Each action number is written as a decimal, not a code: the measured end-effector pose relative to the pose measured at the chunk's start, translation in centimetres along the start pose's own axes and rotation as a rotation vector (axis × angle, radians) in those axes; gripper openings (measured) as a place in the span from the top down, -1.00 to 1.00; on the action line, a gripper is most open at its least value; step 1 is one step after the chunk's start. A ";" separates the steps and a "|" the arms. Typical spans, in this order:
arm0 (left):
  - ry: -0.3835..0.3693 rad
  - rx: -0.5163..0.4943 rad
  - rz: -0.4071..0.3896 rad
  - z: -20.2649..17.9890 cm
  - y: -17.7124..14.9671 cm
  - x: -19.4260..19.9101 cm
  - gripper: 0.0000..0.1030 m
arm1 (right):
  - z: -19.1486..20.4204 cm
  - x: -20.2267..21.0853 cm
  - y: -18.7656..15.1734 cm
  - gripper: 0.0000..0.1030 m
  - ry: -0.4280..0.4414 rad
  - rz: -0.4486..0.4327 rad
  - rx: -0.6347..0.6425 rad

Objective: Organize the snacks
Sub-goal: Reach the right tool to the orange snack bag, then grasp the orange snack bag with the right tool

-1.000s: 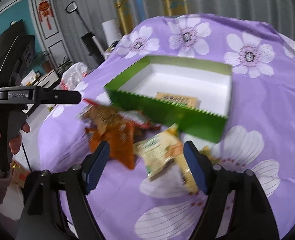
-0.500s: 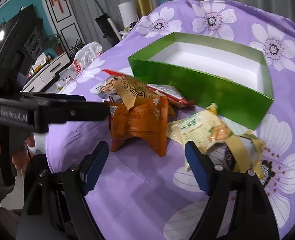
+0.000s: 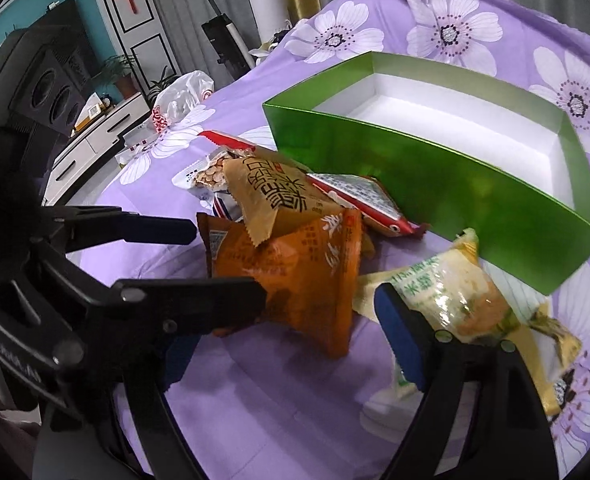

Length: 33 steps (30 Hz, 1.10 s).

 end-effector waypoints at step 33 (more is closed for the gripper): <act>-0.113 -0.106 -0.082 -5.7 0.9 3.6 -0.08 | 0.9 4.9 0.1 -0.10 -0.022 -0.137 -0.042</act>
Point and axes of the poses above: each gripper's, at about its wrist camera, not at the fingertips, and x roughly against the way its jaws point, z to its left, y to its top, the point moved 8 cm from there along -x, roughly the way its jaws point, and after that the axes turned 10 degrees about -x, right-handed, at the moved point
